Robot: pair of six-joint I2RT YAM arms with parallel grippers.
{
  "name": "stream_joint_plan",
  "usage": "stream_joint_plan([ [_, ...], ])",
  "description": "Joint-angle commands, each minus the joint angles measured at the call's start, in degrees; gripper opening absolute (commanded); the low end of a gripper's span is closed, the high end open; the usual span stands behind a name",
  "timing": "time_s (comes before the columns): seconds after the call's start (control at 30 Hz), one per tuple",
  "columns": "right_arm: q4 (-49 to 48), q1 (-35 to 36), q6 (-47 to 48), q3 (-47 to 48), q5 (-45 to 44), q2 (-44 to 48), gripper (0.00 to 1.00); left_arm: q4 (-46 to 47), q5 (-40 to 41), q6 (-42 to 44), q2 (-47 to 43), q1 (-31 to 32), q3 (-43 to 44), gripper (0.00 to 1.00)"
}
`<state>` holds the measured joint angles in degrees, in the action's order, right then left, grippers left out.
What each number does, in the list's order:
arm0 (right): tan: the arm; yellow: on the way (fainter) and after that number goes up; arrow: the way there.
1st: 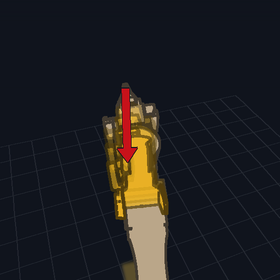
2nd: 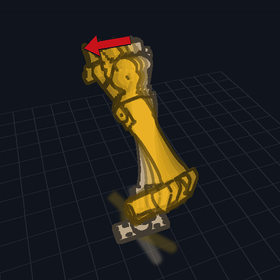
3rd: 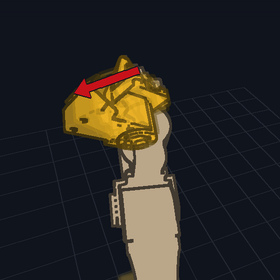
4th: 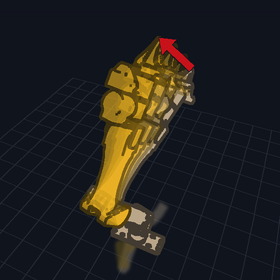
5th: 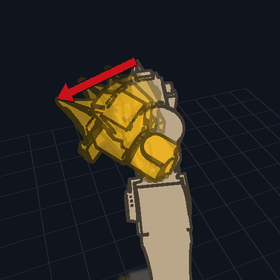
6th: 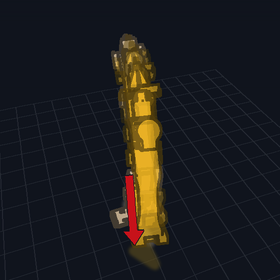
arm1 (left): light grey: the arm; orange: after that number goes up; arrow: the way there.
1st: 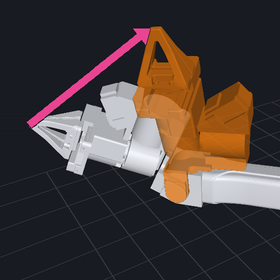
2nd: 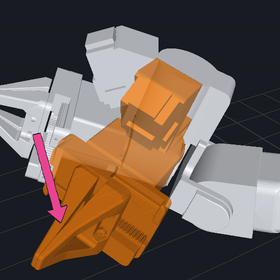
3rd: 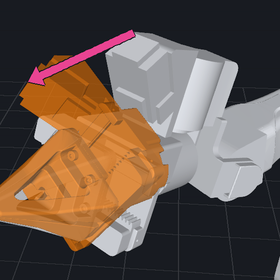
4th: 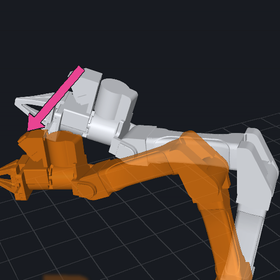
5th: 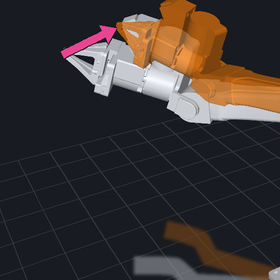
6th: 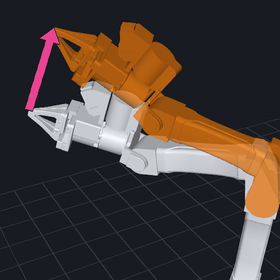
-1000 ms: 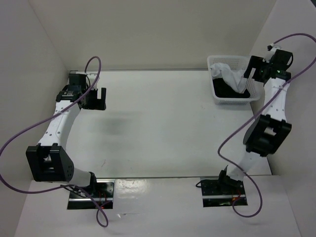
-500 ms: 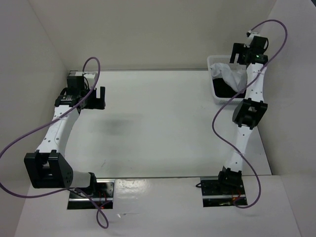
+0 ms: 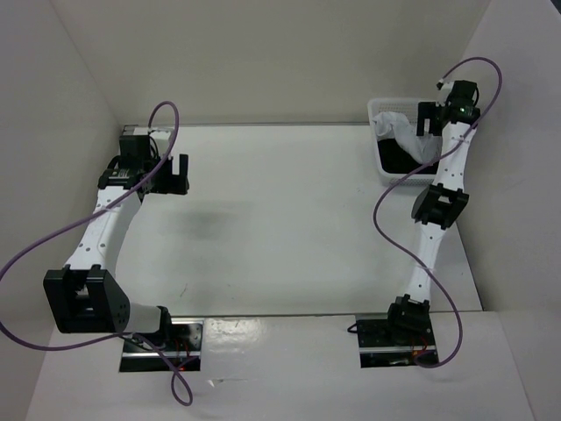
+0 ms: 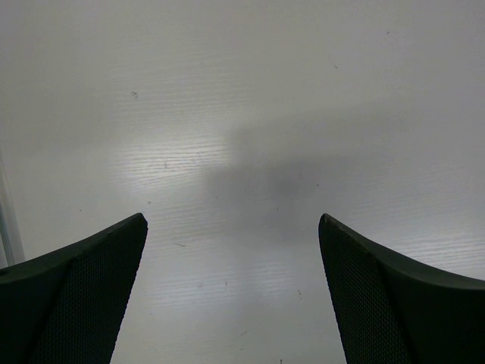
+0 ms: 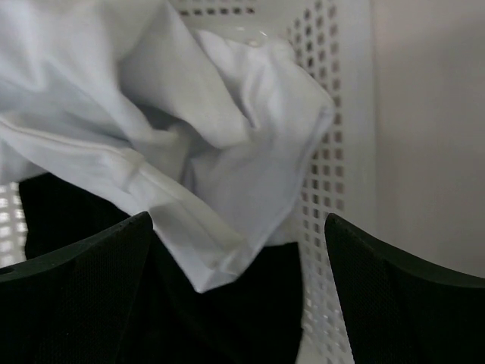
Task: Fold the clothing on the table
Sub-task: Grab the skirt from the pile
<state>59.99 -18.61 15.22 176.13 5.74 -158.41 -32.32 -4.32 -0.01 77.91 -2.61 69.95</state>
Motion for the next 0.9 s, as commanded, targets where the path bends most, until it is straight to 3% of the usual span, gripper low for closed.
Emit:
stream_joint_plan([
  [0.0,4.87,-0.11,4.54,3.16,-1.78,-2.07,0.98,0.85,-1.66,0.80,0.40,-0.38,-0.34,1.00],
  [0.07,5.66,0.51,5.07,3.16,-1.78,-2.60,0.94,0.85,-1.66,0.80,0.40,-0.38,-0.34,1.00],
  [0.2,6.20,0.51,5.08,3.16,-0.47,-3.22,0.60,0.85,-2.19,0.80,0.40,-0.38,-0.34,1.00],
  [0.3,7.42,1.56,6.48,3.16,0.67,-3.75,0.45,0.85,-2.19,1.33,0.40,-0.38,-0.34,1.00],
  [0.4,7.95,1.56,6.49,3.16,3.83,-3.23,0.23,0.85,-2.19,1.33,-0.13,-0.38,-0.34,1.00],
  [0.43,8.48,1.56,6.49,3.16,4.54,-3.22,0.09,0.85,-2.19,1.33,-0.13,-0.38,-0.34,1.00],
  [0.47,8.48,2.08,6.49,3.16,5.24,-1.66,0.02,0.85,-2.19,1.33,-0.13,-0.38,-0.34,1.00],
  [0.7,9.01,2.70,5.00,3.16,16.13,13.26,0.00,0.85,-2.71,1.33,-0.13,-0.38,-0.34,1.00],
  [0.87,7.96,6.65,3.76,3.16,18.08,24.71,0.00,0.85,-2.71,1.33,-0.65,-0.38,-0.34,1.00],
])
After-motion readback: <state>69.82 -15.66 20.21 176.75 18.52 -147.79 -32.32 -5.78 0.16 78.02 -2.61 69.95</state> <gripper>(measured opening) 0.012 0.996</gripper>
